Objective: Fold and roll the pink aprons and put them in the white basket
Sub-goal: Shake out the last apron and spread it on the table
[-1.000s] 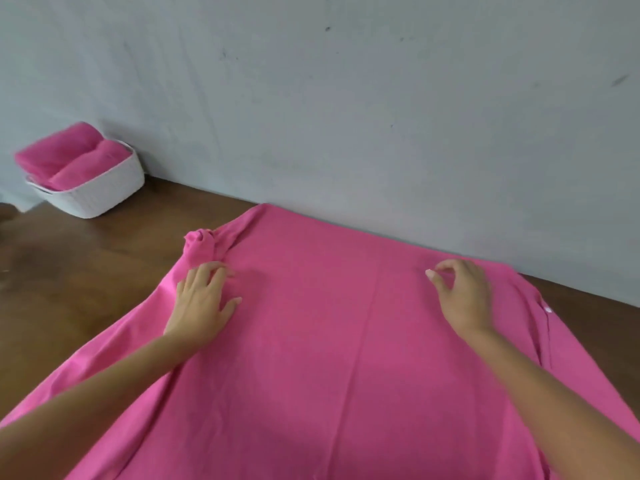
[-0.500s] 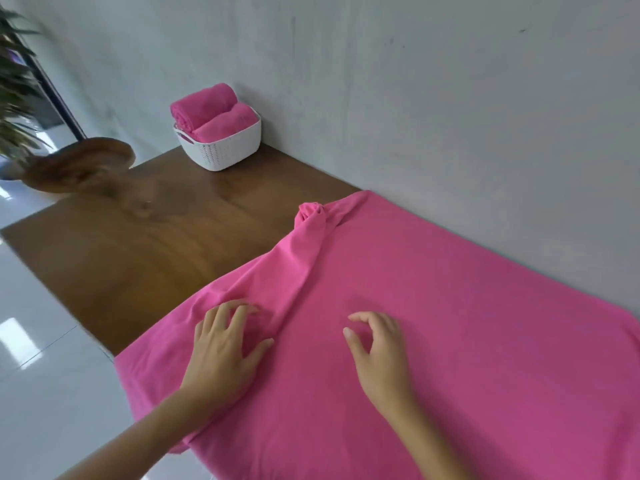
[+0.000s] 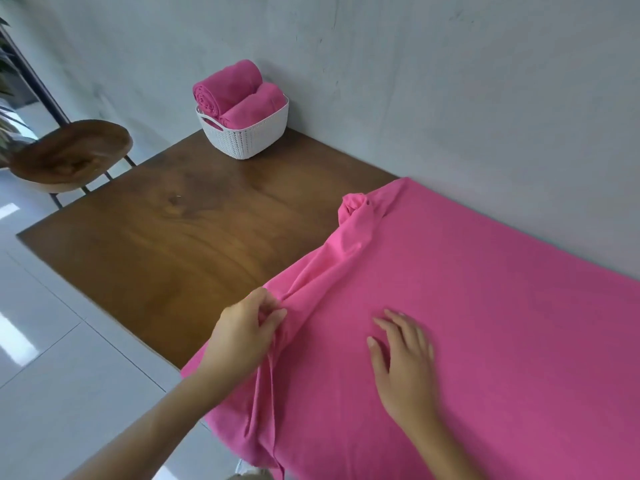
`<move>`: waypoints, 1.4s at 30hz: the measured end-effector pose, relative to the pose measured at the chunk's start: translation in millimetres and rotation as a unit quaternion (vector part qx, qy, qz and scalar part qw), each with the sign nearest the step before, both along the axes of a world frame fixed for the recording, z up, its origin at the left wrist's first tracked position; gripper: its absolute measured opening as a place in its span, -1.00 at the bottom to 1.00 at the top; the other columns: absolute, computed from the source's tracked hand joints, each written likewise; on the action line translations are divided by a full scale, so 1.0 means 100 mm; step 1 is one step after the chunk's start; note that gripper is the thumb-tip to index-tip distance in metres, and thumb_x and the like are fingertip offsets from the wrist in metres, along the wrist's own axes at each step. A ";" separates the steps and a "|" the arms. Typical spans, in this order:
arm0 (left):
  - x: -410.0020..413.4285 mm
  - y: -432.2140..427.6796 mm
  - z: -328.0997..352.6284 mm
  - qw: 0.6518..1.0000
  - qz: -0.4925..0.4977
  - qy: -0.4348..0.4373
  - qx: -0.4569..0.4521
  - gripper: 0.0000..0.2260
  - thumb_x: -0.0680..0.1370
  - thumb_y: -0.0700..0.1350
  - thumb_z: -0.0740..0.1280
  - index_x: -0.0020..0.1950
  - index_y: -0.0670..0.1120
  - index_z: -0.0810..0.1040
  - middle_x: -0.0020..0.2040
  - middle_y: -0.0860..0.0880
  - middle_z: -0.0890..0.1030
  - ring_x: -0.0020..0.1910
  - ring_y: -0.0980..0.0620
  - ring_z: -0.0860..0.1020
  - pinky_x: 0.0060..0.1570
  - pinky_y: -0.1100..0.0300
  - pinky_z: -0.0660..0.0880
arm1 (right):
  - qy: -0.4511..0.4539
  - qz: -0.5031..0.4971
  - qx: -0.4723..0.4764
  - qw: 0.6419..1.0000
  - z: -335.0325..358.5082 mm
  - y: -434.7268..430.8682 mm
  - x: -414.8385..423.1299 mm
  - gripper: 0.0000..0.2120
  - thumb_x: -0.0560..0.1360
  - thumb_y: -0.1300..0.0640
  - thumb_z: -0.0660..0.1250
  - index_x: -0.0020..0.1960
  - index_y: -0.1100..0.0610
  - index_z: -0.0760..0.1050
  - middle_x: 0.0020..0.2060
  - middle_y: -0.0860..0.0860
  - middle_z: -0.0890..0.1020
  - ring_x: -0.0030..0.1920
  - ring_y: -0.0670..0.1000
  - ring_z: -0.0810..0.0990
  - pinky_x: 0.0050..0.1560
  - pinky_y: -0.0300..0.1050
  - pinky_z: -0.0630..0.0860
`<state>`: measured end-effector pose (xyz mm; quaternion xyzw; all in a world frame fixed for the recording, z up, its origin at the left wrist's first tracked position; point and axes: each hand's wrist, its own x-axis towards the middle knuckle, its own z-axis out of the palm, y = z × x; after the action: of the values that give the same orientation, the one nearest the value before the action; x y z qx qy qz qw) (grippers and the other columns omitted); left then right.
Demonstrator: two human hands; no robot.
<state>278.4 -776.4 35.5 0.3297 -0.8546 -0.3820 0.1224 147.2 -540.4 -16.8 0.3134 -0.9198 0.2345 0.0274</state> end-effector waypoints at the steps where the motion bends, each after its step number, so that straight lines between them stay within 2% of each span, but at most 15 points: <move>1: 0.00 -0.16 0.02 1.000 0.007 -0.002 0.010 -0.84 0.57 -0.07 0.43 -0.17 0.05 0.51 -0.25 0.14 0.62 -0.23 0.20 0.55 -0.25 0.31 0.44 | 0.005 -0.002 0.007 1.000 0.00 0.00 0.01 -0.60 0.62 -0.11 0.12 0.35 0.00 0.52 0.39 -0.13 0.46 0.45 -0.03 0.35 0.44 -0.03 0.25; 2: 0.01 -0.31 0.03 1.000 0.007 -0.008 0.010 -0.84 0.56 -0.07 0.43 -0.17 0.04 0.51 -0.25 0.13 0.62 -0.24 0.19 0.55 -0.25 0.32 0.44 | 0.011 -0.003 0.011 1.000 0.00 0.00 0.01 -0.60 0.62 -0.11 0.12 0.34 0.00 0.53 0.39 -0.11 0.47 0.44 -0.02 0.36 0.44 -0.01 0.26; 5: 0.05 -0.76 -0.01 0.998 -0.041 -0.040 -0.034 -0.83 0.57 -0.10 0.43 -0.17 0.02 0.49 -0.32 0.07 0.59 -0.31 0.12 0.53 -0.25 0.13 0.46 | 0.023 -0.006 0.019 1.000 0.00 -0.01 0.03 -0.58 0.62 -0.12 0.11 0.34 0.02 0.54 0.38 -0.08 0.49 0.43 0.02 0.38 0.43 0.03 0.27; 9: 0.06 -1.25 -0.08 0.989 -0.101 -0.040 -0.103 -0.82 0.58 -0.15 0.41 -0.15 -0.01 0.45 -0.28 0.10 0.54 -0.27 0.12 0.49 -0.26 0.12 0.40 | 0.031 -0.009 0.022 0.999 0.01 -0.04 0.05 -0.56 0.61 -0.13 0.11 0.33 0.03 0.55 0.36 -0.08 0.50 0.41 0.02 0.40 0.44 0.03 0.26; 13: -0.01 -1.64 -0.10 0.986 -0.096 -0.031 -0.134 -0.84 0.59 -0.14 0.37 -0.13 -0.02 0.43 -0.24 0.05 0.53 -0.22 -0.03 0.50 -0.21 0.00 0.46 | 0.026 -0.012 0.029 0.999 0.04 -0.06 0.05 -0.58 0.61 -0.13 0.13 0.35 0.00 0.53 0.37 -0.11 0.49 0.42 0.00 0.39 0.45 0.06 0.28; 18: -0.10 -1.95 -0.07 0.988 -0.062 -0.031 -0.138 -0.87 0.59 -0.16 0.38 -0.12 -0.06 0.46 -0.18 0.00 0.53 -0.19 -0.03 0.51 -0.17 0.00 0.48 | 0.024 -0.016 0.036 0.999 0.05 -0.06 0.06 -0.60 0.61 -0.10 0.15 0.35 0.00 0.52 0.37 -0.11 0.49 0.41 0.00 0.39 0.45 0.03 0.26; 21: -0.06 -1.86 -0.02 0.989 -0.041 -0.014 -0.145 -0.89 0.57 -0.14 0.41 -0.02 -0.05 0.48 -0.05 -0.01 0.51 -0.11 -0.05 0.52 -0.12 0.00 0.52 | 0.023 -0.017 0.038 0.999 0.05 -0.06 0.05 -0.60 0.61 -0.10 0.15 0.35 0.01 0.52 0.36 -0.09 0.49 0.41 0.02 0.40 0.45 0.04 0.27; 23: 0.04 -1.70 0.01 0.988 -0.019 0.010 -0.151 -0.83 0.56 -0.11 0.43 0.07 -0.04 0.48 0.02 0.01 0.49 -0.10 -0.01 0.51 -0.14 0.08 0.51 | 0.027 -0.015 0.044 0.999 0.04 -0.06 0.08 -0.60 0.61 -0.10 0.15 0.35 0.02 0.53 0.36 -0.08 0.50 0.40 0.04 0.41 0.45 0.08 0.29; 25: 0.20 -1.52 0.05 0.989 0.000 0.038 -0.145 -0.80 0.54 -0.08 0.45 0.06 -0.04 0.47 -0.01 0.03 0.48 -0.14 0.04 0.49 -0.19 0.20 0.42 | 0.032 -0.018 0.045 0.998 0.04 -0.06 0.08 -0.59 0.61 -0.10 0.13 0.35 0.03 0.53 0.36 -0.08 0.50 0.39 0.04 0.42 0.44 0.09 0.30; 28: 0.52 -1.17 0.13 0.991 0.040 0.049 -0.116 -0.77 0.52 -0.03 0.47 -0.07 0.00 0.41 -0.16 0.07 0.47 -0.22 0.15 0.43 -0.30 0.29 0.27 | 0.034 -0.024 0.058 0.997 0.07 -0.08 0.12 -0.64 0.64 -0.04 0.16 0.36 0.05 0.52 0.38 -0.04 0.51 0.41 0.06 0.41 0.45 0.08 0.28; 31: 0.70 -0.87 0.07 0.994 0.063 0.016 -0.086 -0.66 0.49 0.11 0.47 -0.17 -0.01 0.35 -0.22 0.05 0.48 -0.26 0.11 0.43 -0.29 0.16 0.28 | 0.027 -0.053 0.068 0.996 0.04 -0.16 0.22 -0.62 0.63 -0.03 0.17 0.37 0.08 0.51 0.41 0.01 0.50 0.44 0.10 0.37 0.46 0.09 0.21; 35: 0.84 -0.63 -0.02 0.991 0.104 -0.043 -0.076 -0.58 0.46 0.24 0.45 -0.19 -0.03 0.35 -0.21 0.02 0.50 -0.23 0.01 0.47 -0.27 0.10 0.31 | 0.018 -0.021 0.024 0.999 0.09 -0.36 0.65 -0.52 0.57 -0.15 0.10 0.35 0.06 0.52 0.39 0.00 0.51 0.43 0.08 0.39 0.41 0.01 0.18; 39: 0.78 -0.54 -0.06 0.978 0.131 -0.129 -0.104 -0.63 0.52 0.18 0.38 -0.16 -0.09 0.40 -0.16 -0.05 0.52 -0.17 -0.12 0.51 -0.20 0.07 0.39 | -0.005 -0.004 0.006 1.000 0.01 -0.56 1.12 -0.52 0.53 -0.13 0.13 0.31 0.08 0.55 0.36 0.04 0.54 0.40 0.13 0.45 0.35 0.02 0.22; 42: 0.77 -0.51 -0.05 0.974 0.125 -0.150 -0.118 -0.81 0.55 -0.06 0.29 -0.17 -0.14 0.39 -0.20 -0.09 0.50 -0.16 -0.21 0.56 -0.26 0.05 0.38 | 0.026 0.005 0.026 0.999 -0.02 -0.58 1.25 -0.53 0.54 -0.09 0.13 0.30 0.11 0.57 0.36 0.11 0.54 0.39 0.18 0.45 0.37 0.05 0.23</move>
<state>355.3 -827.2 30.7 0.4705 -0.8543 -0.2068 0.0776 272.7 -598.9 -18.7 0.3241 -0.9232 0.2022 0.0416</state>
